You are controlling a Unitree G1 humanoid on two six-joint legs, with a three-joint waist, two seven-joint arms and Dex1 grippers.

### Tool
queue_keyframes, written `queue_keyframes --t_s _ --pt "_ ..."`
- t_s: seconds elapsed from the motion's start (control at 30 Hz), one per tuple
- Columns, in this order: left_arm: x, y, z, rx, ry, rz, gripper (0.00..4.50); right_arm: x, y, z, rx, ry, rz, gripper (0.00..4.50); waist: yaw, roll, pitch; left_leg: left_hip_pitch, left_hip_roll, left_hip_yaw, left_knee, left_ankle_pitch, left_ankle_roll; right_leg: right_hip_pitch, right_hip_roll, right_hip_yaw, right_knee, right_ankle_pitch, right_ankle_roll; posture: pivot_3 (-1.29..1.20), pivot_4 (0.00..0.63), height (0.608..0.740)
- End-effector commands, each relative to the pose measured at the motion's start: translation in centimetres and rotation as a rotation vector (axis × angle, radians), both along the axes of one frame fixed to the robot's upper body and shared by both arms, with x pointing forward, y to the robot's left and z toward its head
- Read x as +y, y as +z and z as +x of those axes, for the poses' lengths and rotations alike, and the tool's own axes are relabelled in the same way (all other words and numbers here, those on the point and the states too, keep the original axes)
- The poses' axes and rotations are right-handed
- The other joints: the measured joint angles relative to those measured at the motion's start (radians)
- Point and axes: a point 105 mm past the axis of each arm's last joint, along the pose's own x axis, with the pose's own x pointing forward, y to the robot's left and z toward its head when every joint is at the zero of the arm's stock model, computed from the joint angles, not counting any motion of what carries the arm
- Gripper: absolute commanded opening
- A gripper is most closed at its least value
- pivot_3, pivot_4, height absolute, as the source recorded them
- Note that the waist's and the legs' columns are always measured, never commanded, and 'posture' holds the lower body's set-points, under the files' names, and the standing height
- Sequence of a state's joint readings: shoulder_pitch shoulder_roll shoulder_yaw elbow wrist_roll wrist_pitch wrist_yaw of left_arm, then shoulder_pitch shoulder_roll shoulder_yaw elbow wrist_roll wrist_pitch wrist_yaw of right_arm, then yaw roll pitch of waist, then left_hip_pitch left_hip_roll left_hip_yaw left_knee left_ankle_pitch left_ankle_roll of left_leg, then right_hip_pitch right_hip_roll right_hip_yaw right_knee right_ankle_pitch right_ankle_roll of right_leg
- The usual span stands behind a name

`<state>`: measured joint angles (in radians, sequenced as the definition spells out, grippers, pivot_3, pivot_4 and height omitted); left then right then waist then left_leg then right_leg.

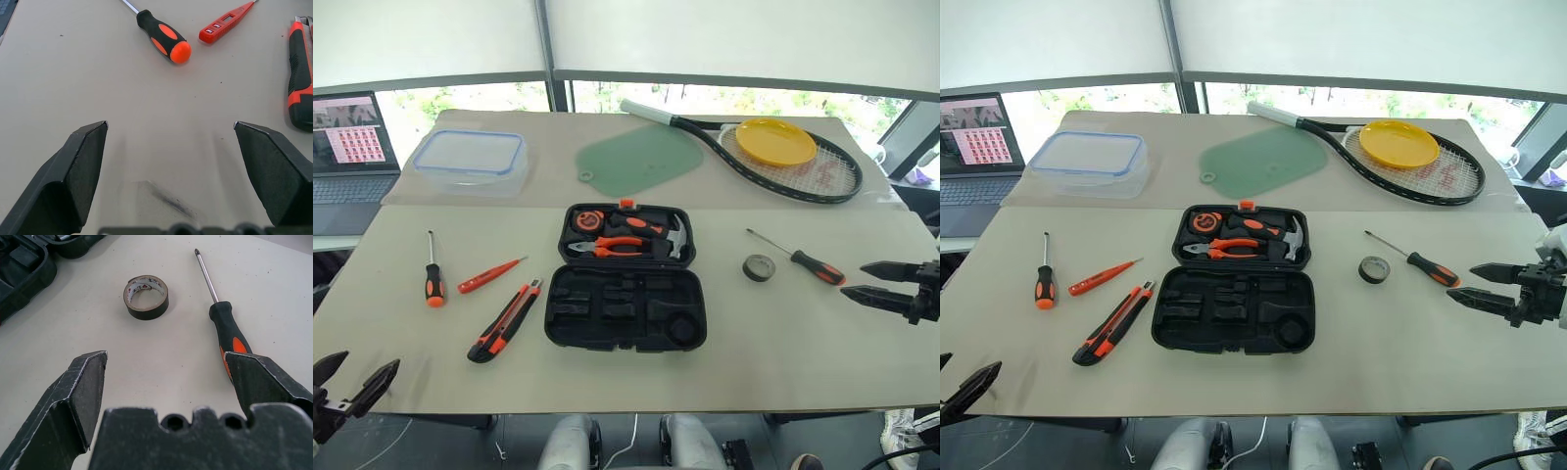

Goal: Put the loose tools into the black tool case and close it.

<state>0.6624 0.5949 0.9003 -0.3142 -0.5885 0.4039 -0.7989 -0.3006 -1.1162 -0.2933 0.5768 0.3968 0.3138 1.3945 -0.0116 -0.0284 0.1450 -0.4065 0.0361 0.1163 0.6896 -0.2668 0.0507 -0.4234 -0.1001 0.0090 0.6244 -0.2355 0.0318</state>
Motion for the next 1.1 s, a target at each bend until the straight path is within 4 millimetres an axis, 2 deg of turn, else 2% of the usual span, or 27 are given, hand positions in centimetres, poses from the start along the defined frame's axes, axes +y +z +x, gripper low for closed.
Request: queue_keyframes --t_s 0.03,0.17,0.27,0.4,0.53,0.7,0.8,0.9,1.0,1.1 --pt "-0.1 0.6 0.1 -0.004 -0.012 0.033 4.44 0.1 1.0 0.4 -0.054 0.003 -0.016 4.47 0.0 0.0 0.0 0.0 0.0 0.0 0.0 0.0 0.0 0.0 0.0 0.0 0.0 0.0 0.0 0.0 0.15 0.738" --pt "-0.3 0.9 1.2 0.0 0.007 0.039 4.44 0.2 1.2 0.9 -0.096 -0.004 -0.081 4.47 0.001 0.0 0.0 0.0 0.0 0.0 0.0 0.0 0.0 0.0 0.0 0.0 0.0 0.0 0.0 0.0 0.15 0.738" --pt "-0.7 1.8 2.9 -0.006 0.055 0.011 4.44 2.1 3.0 1.3 -0.15 0.061 -0.077 4.47 0.001 0.001 0.0 0.0 0.0 0.0 0.0 0.0 0.0 0.0 0.0 0.0 0.0 0.0 0.0 0.0 0.15 0.738" --pt "-0.9 2.9 5.1 -0.001 0.133 -0.015 4.44 5.6 5.0 1.3 -0.2 0.168 -0.048 4.47 0.002 0.001 0.0 0.001 0.0 -0.001 0.0 0.002 0.002 0.001 0.001 0.0 0.002 0.001 0.001 0.0 0.15 0.738" --pt "-1.3 4.0 9.3 0.014 0.234 -0.111 4.44 12.6 7.5 0.1 -0.267 0.412 -0.008 4.47 0.004 0.0 0.001 0.0 0.0 -0.001 0.0 0.002 0.001 0.001 0.002 0.0 0.005 0.004 0.007 0.0 0.15 0.738" --pt "-1.9 4.1 12.7 0.051 0.247 -0.159 4.44 17.5 9.1 -1.2 -0.335 0.568 0.02 4.47 0.008 -0.001 0.001 0.001 0.0 -0.003 0.0 0.003 -0.001 0.001 0.004 -0.001 0.005 0.005 0.007 0.0 0.15 0.738" --pt "-1.7 3.2 14.1 0.094 0.257 -0.166 4.44 20.0 10.1 -2.0 -0.368 0.649 0.062 4.47 0.006 -0.002 0.002 0.0 0.0 -0.002 0.0 0.003 -0.002 0.001 0.004 -0.001 0.005 0.005 0.007 0.0 0.15 0.738" --pt "-1.3 1.9 15.0 0.158 0.284 -0.177 4.44 21.4 10.5 -2.7 -0.388 0.713 0.091 4.47 0.007 -0.004 0.003 0.0 0.0 -0.002 -0.001 0.003 -0.003 -0.001 0.004 -0.001 0.005 0.005 0.007 0.0 0.15 0.738" --pt "-0.9 1.0 15.5 0.193 0.306 -0.163 4.44 21.7 10.7 -3.1 -0.395 0.736 0.118 4.47 0.009 -0.005 0.002 0.0 0.0 -0.003 -0.001 0.003 -0.004 0.0 0.003 -0.002 0.005 0.005 0.006 0.0 0.15 0.738" --pt "-1.5 -0.2 16.6 0.229 0.293 -0.168 4.44 22.0 10.7 -3.2 -0.401 0.743 0.138 4.47 0.013 -0.006 0.002 0.0 0.0 -0.003 -0.002 0.003 -0.004 0.0 0.002 -0.002 0.004 0.005 0.006 0.0 0.15 0.738"
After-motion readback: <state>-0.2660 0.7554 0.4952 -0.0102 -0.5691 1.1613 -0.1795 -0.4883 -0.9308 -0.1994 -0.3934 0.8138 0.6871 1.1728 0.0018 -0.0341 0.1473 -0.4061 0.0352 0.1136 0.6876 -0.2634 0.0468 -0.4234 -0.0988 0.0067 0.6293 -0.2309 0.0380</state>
